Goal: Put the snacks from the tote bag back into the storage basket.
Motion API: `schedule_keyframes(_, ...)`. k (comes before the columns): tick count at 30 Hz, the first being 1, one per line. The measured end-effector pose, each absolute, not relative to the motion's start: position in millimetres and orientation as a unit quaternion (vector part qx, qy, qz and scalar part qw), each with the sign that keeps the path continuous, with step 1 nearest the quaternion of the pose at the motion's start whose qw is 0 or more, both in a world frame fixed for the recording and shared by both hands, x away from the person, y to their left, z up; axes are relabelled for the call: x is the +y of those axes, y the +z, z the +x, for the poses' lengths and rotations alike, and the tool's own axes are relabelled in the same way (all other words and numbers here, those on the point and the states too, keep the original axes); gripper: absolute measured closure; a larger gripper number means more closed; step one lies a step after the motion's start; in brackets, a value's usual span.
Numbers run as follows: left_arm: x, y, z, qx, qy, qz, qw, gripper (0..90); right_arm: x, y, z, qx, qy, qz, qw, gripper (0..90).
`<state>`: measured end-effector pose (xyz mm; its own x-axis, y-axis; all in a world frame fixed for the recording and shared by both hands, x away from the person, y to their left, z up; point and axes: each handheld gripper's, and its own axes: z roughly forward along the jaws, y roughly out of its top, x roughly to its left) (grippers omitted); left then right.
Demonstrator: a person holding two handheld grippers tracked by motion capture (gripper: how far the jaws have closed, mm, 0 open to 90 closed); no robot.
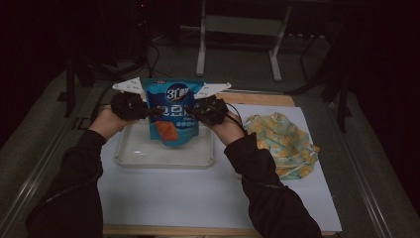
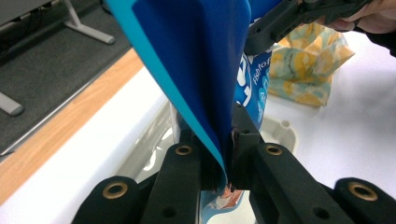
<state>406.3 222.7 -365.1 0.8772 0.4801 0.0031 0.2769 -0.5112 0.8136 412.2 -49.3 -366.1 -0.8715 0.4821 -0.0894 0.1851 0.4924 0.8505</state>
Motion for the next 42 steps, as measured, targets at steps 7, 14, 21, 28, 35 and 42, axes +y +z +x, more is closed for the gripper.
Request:
schedule_keyframes(7, 229.5, -388.5, 407.9, 0.222, 0.104, 0.862, 0.444, 84.9, -40.6, -387.5, 411.7, 0.855, 0.452, 0.2, 0.16, 88.3)
schedule_keyframes(14, 232.8, -405.8, 409.6, 0.222, 0.095, 0.865, 0.439, 84.7, -36.0, -405.1, 411.8, 0.856, 0.448, 0.206, 0.152, 88.3)
schedule_keyframes(21, 232.0, -420.4, 411.4, 0.218, 0.094, 0.866, 0.44, 84.5, -35.2, -417.8, 412.9, 0.862, 0.438, 0.206, 0.151, 88.2)
schedule_keyframes(28, 234.8, -425.4, 412.1, 0.218, 0.085, 0.861, 0.452, 84.0, -37.0, -420.1, 413.6, 0.86, 0.441, 0.207, 0.15, 88.1)
schedule_keyframes(35, 236.6, -425.8, 408.6, 0.217, 0.086, 0.861, 0.451, 80.5, -37.9, -421.1, 412.2, 0.858, 0.446, 0.208, 0.146, 86.5)
schedule_keyframes(42, 238.1, -425.5, 405.9, 0.227, 0.084, 0.857, 0.456, 69.3, -43.3, -418.0, 412.8, 0.856, 0.453, 0.209, 0.135, 77.7)
